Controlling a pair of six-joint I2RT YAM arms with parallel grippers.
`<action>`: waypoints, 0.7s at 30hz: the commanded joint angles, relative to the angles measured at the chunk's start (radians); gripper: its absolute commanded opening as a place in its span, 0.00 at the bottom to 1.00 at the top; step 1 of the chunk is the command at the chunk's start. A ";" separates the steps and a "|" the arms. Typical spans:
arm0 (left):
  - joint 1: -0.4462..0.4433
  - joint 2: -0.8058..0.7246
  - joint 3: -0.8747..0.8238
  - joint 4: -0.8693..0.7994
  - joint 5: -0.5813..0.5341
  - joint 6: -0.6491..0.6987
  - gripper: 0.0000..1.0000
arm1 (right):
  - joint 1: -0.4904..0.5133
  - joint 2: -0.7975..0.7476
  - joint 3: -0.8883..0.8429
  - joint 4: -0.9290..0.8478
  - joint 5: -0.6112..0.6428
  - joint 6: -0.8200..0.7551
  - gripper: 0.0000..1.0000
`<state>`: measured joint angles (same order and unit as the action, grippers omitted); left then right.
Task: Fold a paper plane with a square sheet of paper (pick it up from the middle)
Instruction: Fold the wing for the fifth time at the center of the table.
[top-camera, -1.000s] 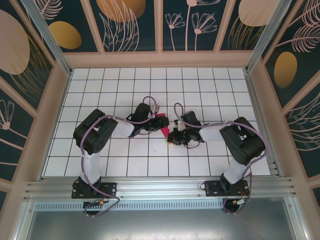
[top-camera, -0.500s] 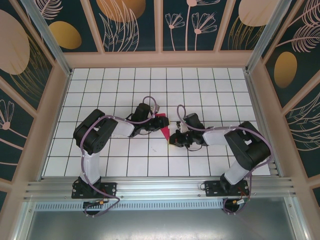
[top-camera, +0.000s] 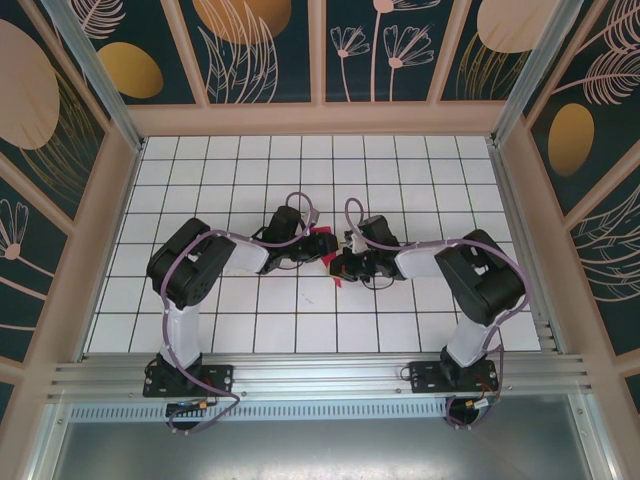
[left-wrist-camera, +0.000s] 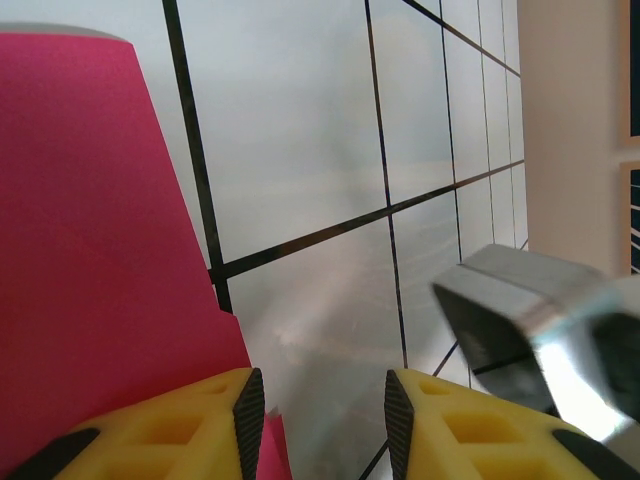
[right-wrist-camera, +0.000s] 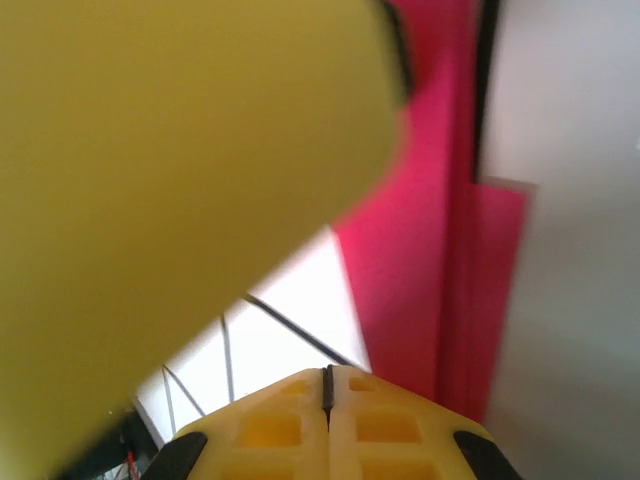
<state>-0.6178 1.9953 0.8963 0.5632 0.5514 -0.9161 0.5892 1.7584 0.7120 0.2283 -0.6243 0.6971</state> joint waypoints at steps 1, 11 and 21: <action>0.001 0.054 -0.008 -0.103 -0.029 0.029 0.40 | -0.017 0.028 -0.027 -0.014 0.049 -0.006 0.00; 0.004 0.051 0.029 -0.123 -0.050 0.113 0.41 | -0.025 0.069 -0.110 -0.074 0.052 -0.021 0.00; 0.037 0.049 0.056 -0.119 -0.057 0.175 0.43 | -0.032 0.085 -0.117 -0.097 0.058 -0.037 0.00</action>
<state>-0.6159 2.0022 0.9443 0.4850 0.5739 -0.8001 0.5682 1.7771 0.6582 0.3244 -0.6502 0.6872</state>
